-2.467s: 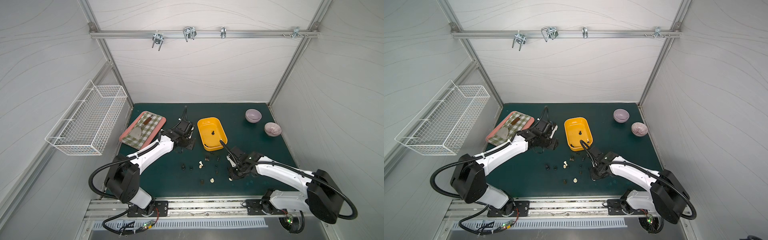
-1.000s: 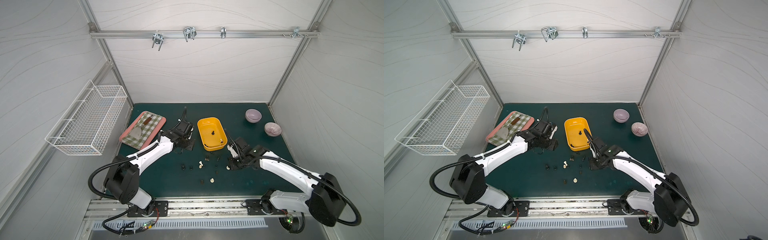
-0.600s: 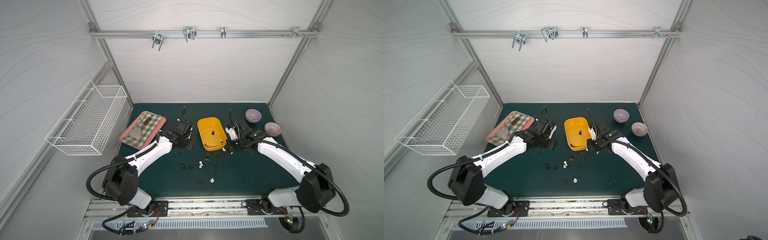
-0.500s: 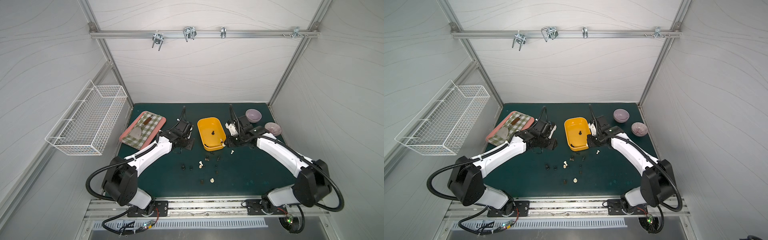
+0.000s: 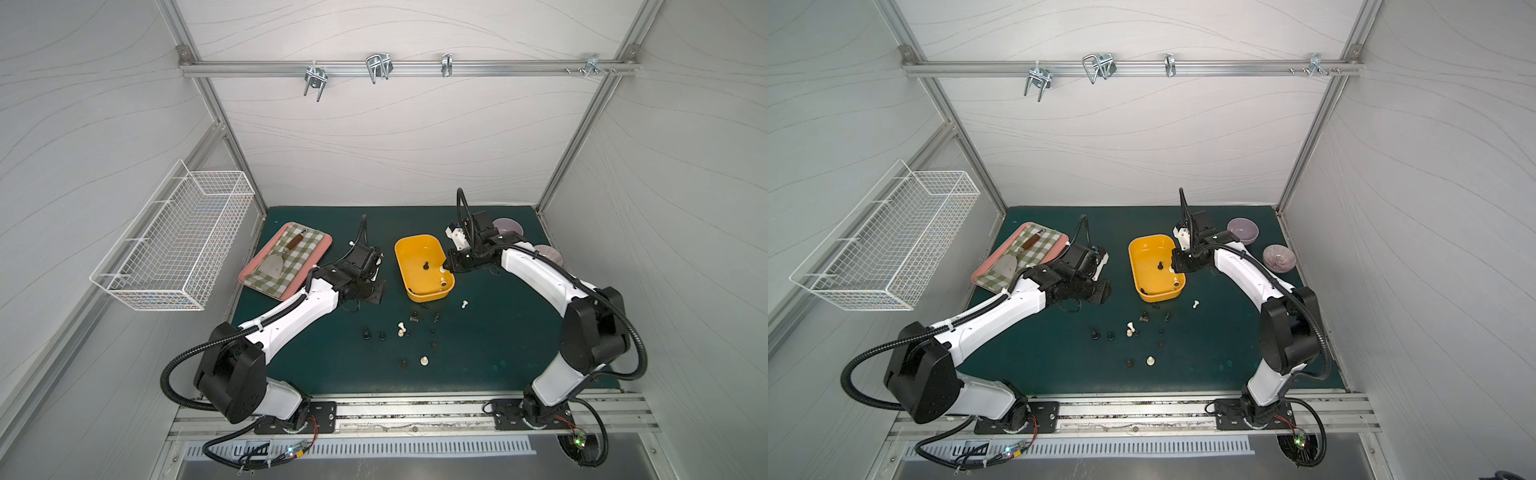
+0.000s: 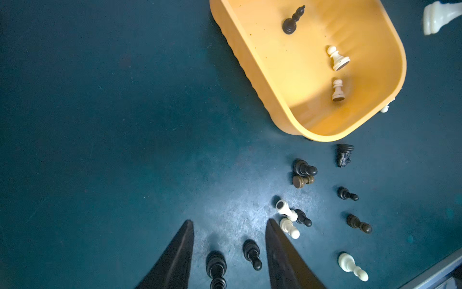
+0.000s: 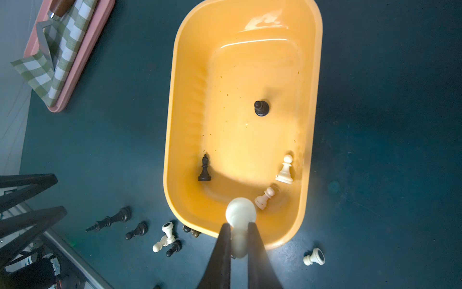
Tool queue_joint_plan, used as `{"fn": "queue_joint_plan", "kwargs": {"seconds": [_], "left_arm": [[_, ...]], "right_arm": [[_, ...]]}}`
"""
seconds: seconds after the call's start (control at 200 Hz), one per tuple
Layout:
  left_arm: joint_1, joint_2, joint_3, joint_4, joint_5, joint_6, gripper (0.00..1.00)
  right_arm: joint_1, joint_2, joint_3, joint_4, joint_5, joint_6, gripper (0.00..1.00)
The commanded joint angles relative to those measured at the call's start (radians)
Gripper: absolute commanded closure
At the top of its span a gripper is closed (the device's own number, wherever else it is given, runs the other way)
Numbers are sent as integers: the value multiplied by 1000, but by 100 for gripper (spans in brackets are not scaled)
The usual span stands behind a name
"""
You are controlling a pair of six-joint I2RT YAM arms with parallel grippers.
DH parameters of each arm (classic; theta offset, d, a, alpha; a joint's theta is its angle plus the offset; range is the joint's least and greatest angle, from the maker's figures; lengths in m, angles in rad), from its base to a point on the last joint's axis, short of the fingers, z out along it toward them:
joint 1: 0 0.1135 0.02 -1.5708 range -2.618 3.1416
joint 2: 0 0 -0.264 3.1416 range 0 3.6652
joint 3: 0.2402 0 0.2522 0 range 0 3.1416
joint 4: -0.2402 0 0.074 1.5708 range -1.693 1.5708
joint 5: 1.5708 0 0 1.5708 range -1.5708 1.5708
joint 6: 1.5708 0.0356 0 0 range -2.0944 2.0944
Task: Put the chess pieces into the storage box
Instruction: Place the chess piece in the storage box.
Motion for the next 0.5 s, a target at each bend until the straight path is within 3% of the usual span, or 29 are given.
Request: {"fn": "queue_joint_plan", "kwargs": {"seconds": [0.0, 0.495], "left_arm": [[5, -27, -1, -1, -17, -14, 52], [5, -42, -34, -2, -25, -37, 52]], "right_arm": [[-4, 26, 29, -9, -21, -37, 87], [-4, 68, 26, -5, -29, -51, 86]]}}
